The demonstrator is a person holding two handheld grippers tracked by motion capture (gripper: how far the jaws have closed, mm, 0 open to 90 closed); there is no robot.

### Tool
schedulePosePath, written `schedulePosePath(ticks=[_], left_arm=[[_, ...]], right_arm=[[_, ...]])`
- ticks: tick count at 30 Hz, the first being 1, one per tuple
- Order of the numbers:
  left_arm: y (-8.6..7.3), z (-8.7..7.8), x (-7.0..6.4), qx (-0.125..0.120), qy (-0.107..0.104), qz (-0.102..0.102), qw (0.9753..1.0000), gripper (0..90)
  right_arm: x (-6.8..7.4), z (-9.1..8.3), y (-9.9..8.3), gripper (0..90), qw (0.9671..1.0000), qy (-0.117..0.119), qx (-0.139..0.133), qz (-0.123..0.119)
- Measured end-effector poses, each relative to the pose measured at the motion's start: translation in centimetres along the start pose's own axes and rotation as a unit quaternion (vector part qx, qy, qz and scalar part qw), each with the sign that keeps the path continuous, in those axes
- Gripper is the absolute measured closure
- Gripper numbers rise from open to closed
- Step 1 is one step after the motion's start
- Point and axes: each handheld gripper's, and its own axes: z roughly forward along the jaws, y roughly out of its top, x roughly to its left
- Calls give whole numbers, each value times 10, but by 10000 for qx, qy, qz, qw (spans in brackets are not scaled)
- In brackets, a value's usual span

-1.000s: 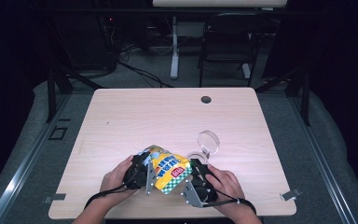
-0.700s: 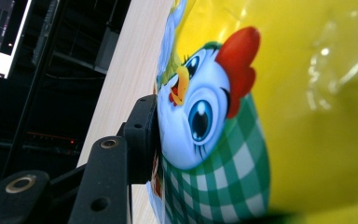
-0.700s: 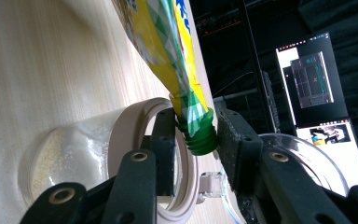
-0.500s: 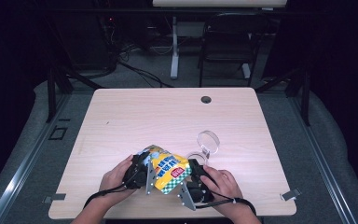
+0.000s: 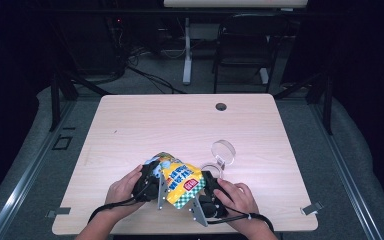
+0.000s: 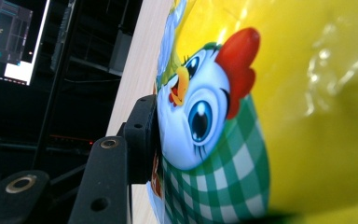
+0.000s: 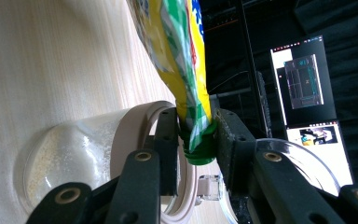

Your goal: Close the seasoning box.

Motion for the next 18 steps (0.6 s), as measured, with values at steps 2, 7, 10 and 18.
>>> schedulePosePath(ticks=[2,7,10,18], left_arm=[[1,-1,0,32,36,45,10000,551],[2,-3,1,90,162,217,9996,551],[3,-4,2,101,241,295,9992,551],[4,-6,4,133,361,445,9983,551]], right_arm=[[1,0,0,710,10000,-38,-17,-3],[3,1,0,711,10000,-60,-3,16],[4,1,1,711,9999,-100,-12,39],[5,1,1,711,9997,-152,-20,193]])
